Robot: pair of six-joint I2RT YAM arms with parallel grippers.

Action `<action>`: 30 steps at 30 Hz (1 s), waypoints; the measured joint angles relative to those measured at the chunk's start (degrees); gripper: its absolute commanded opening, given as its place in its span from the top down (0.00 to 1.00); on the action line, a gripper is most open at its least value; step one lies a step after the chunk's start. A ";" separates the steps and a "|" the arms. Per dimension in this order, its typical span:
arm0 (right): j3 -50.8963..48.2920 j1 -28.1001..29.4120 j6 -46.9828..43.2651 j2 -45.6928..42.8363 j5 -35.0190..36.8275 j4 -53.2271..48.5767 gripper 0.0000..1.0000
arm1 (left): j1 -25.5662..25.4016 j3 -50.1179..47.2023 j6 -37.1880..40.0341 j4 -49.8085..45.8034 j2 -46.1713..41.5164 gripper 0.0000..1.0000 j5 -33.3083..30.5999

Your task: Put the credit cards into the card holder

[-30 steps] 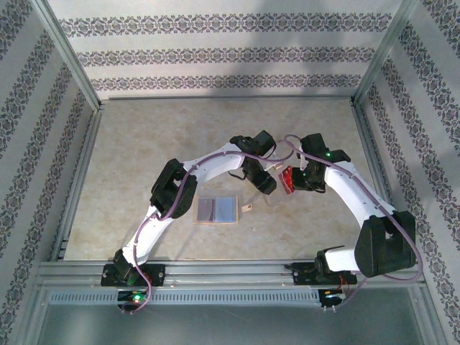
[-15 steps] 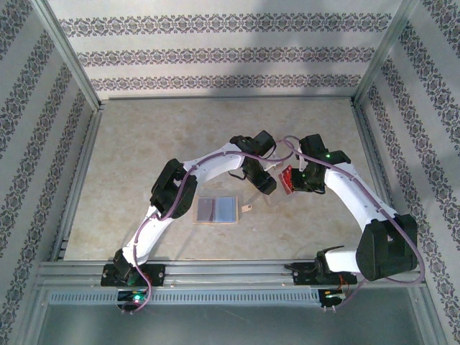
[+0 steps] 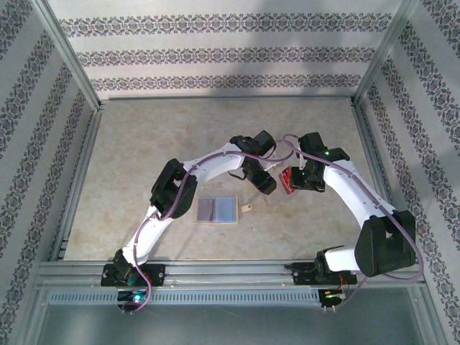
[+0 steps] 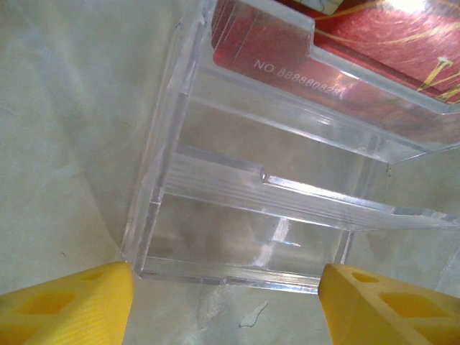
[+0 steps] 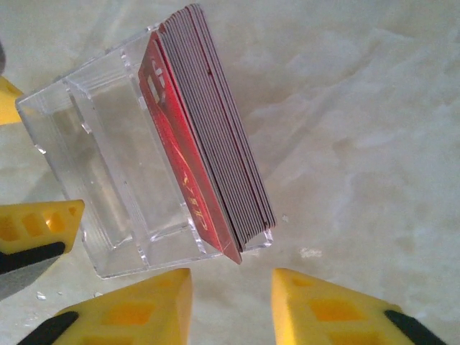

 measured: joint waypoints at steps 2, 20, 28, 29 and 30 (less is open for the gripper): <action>0.13 0.00 -0.11 0.59 0.74 0.00 0.60 | 0.00 0.00 0.00 0.00 0.00 0.30 0.00; 0.79 0.63 -1.14 4.44 4.07 0.17 0.74 | 0.00 0.00 0.00 0.00 0.00 0.30 0.22; 2.03 0.63 -1.14 2.91 4.50 -0.85 0.79 | 0.00 0.00 -0.02 0.00 0.04 0.30 0.24; 2.03 0.63 -1.16 2.75 4.50 -1.01 0.80 | 0.00 0.00 -0.02 0.00 0.04 0.30 0.24; 2.03 0.63 -1.16 2.71 4.48 -1.11 0.80 | 0.00 0.00 -0.02 0.00 0.04 0.30 0.24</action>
